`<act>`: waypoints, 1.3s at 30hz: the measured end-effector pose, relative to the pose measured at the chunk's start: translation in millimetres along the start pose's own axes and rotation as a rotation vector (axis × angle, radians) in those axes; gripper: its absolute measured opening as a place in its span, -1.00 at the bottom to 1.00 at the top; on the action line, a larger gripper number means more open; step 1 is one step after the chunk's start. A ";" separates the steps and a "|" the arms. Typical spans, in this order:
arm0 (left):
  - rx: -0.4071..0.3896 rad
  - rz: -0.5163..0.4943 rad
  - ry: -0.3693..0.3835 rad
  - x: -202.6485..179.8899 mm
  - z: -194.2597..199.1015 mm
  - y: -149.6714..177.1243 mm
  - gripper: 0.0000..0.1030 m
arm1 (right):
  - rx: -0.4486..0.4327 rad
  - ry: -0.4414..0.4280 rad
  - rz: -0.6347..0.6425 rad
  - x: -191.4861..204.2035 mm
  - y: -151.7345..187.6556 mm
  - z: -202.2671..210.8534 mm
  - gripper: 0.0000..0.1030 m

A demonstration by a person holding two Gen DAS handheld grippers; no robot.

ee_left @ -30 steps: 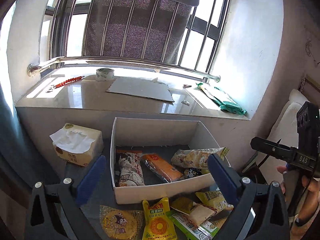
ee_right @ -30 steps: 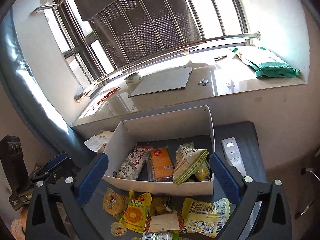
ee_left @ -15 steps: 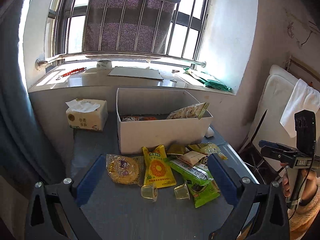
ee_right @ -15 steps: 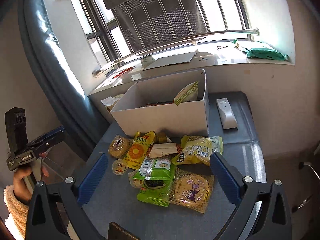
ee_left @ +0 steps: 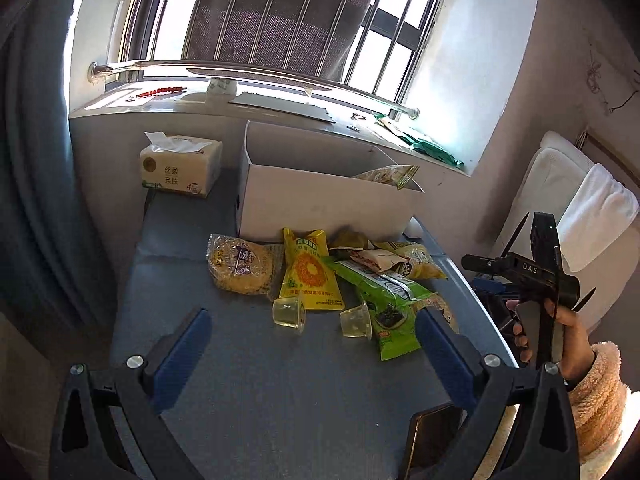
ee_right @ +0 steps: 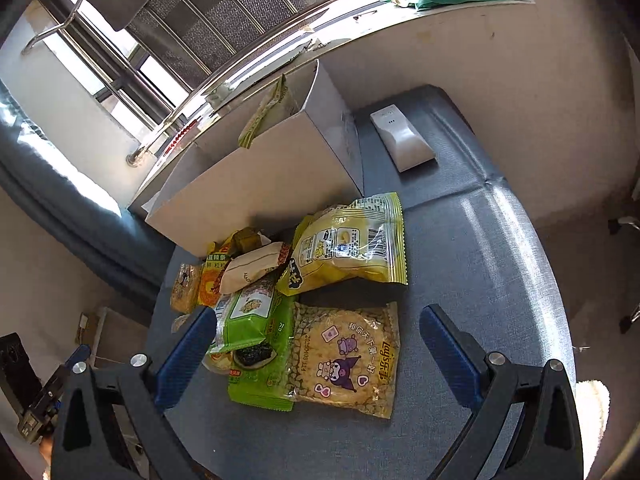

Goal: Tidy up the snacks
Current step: 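Grasp the yellow-white chip bag with the right tool, then grasp the round Lay's Kuromi bag with the left tool while the right tool holds its bag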

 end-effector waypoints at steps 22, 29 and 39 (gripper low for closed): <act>0.084 -0.027 -0.074 28.2 -57.7 -25.8 1.00 | 0.116 0.082 -0.006 -4.4 -37.7 -61.1 -0.13; 0.226 -0.068 -0.225 55.2 -135.1 -50.8 1.00 | -0.008 0.042 0.071 13.5 -27.2 9.8 -0.13; 0.347 -0.104 -0.278 65.7 -214.6 -45.1 0.95 | -0.057 0.010 0.150 33.6 3.3 57.2 -0.13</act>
Point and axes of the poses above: each gripper's, at about its wrist camera, not at the fingertips, and z roughly against the way its jaws point, x to its left, y to its underside, the point moved 1 cm from there along -z, roughly the way its jaws point, and after that the axes turned 2 degrees about x, right-handed, at the moved point
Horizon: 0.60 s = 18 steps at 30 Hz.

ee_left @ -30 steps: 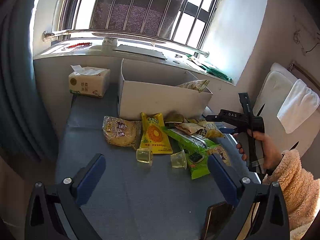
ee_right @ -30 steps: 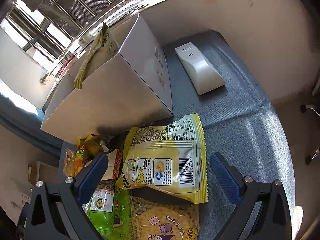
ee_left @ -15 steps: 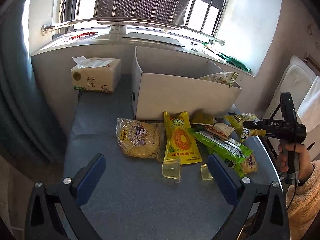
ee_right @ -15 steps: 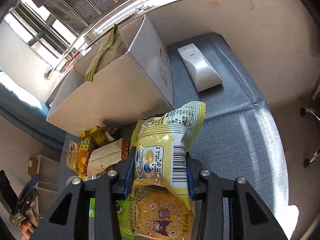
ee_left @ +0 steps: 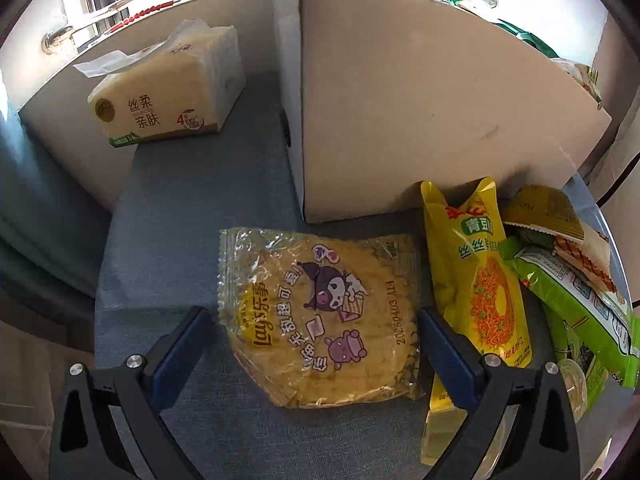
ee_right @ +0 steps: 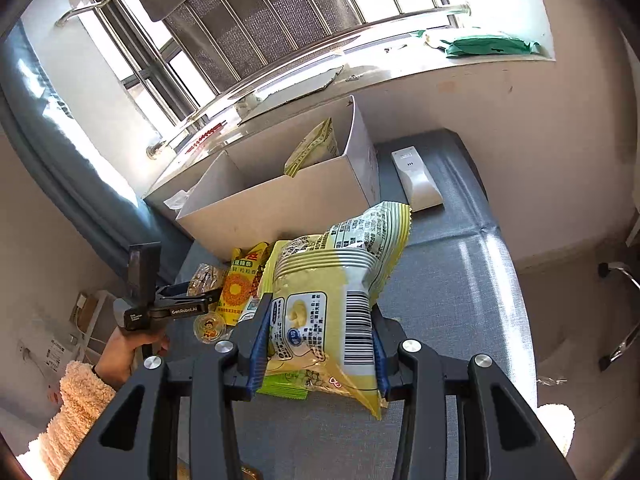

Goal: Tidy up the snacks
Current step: 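Grasp the round Lay's Kuromi bag with the left tool while the right tool holds its bag, then lower both bags into the white box and open both tools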

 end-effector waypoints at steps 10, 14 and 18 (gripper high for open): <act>-0.126 0.034 0.088 16.0 55.5 16.8 0.52 | 0.014 -0.029 0.052 18.2 15.9 -5.4 -0.13; -0.245 0.034 0.140 11.1 111.2 16.8 0.52 | 0.018 -0.039 0.077 30.1 5.5 -14.0 -0.13; -0.341 0.037 0.215 -4.0 153.4 -14.4 0.52 | 0.001 -0.066 0.109 47.4 -23.4 -19.5 -0.13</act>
Point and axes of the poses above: each gripper's, at about its wrist camera, not at the fingertips, and z roughly against the way its jaws point, x to its left, y to its underside, the point moved 1 cm from there along -z, roughly the way its jaws point, and after that the axes turned 2 degrees about x, right-handed, at the moved point
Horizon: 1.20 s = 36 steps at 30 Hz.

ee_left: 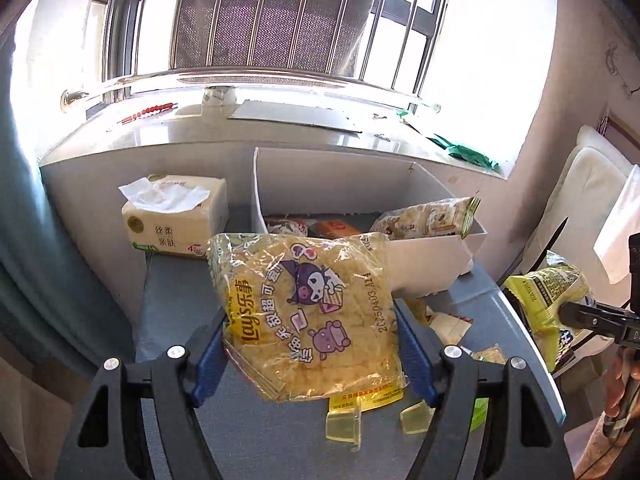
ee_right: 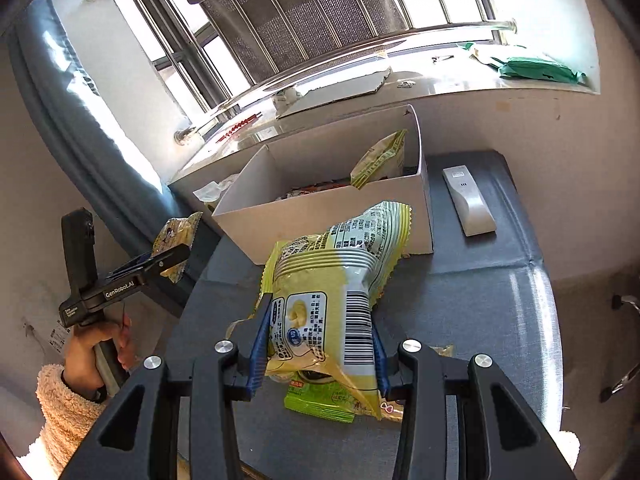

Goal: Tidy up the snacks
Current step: 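Lower both bags into the white box and open both tools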

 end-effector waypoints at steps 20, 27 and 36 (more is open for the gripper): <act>0.105 0.088 -0.053 -8.5 -102.2 -97.6 1.00 | 0.008 0.102 -0.100 -7.5 -160.8 -101.9 1.00; 0.037 0.045 -0.082 -5.1 -61.4 -92.5 1.00 | -0.050 0.096 -0.050 4.5 -154.3 -72.1 1.00; -0.080 -0.061 -0.074 -20.9 25.2 -48.9 1.00 | -0.119 0.021 0.082 29.9 -95.6 -1.4 1.00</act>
Point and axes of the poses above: each gripper's, at about its wrist camera, not at the fingertips, and z roughly against the way its jaws point, x to its left, y to its underside, the point moved 1 cm from there along -z, roughly the way its jaws point, and after that the axes turned 2 degrees about x, right-handed, at the moved point
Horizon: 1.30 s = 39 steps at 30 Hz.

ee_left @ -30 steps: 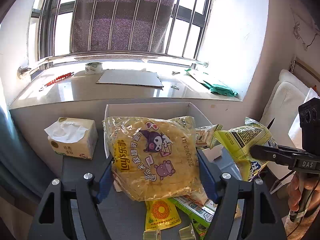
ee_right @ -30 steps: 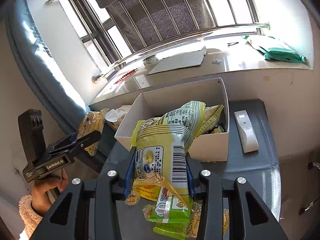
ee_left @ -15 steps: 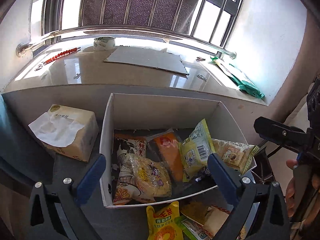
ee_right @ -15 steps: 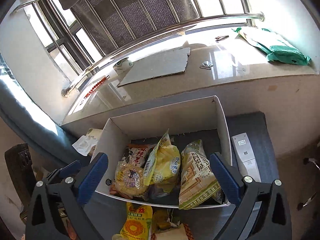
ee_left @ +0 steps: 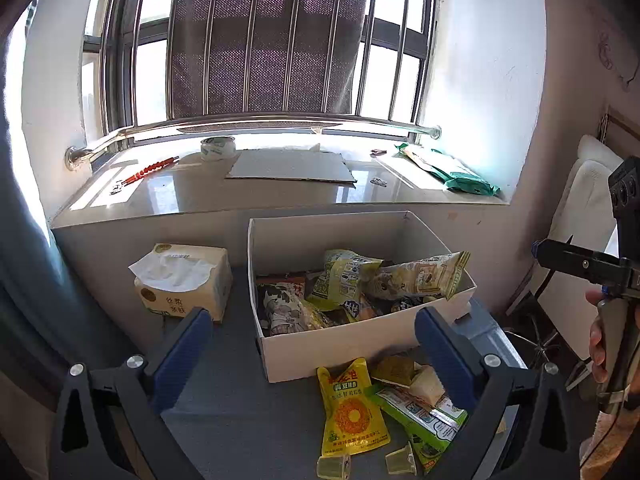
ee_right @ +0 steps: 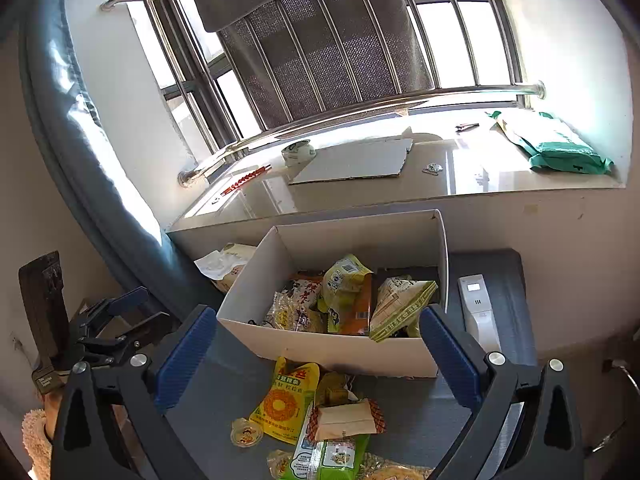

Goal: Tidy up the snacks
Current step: 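Lower both bags into the white box and open both tools, then grasp the beige paper-wrapped bread with the right tool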

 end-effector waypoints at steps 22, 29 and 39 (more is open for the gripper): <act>0.090 0.000 0.069 -28.5 48.8 145.2 1.00 | 0.189 0.025 -0.095 -32.8 186.8 14.2 1.00; 0.108 -0.006 0.081 -32.2 44.4 150.4 1.00 | 0.230 0.033 -0.017 -25.8 134.4 -46.1 1.00; 0.131 -0.012 0.083 -30.2 35.6 154.7 1.00 | 0.408 0.140 0.122 -15.5 113.7 -139.9 1.00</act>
Point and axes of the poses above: each gripper's, at about its wrist camera, not at the fingertips, and z roughly against the way its jaws point, x to its left, y to its underside, the point moved 1 cm from there along -z, roughly the way its jaws point, and after that the axes turned 2 degrees about x, right-handed, at the moved point
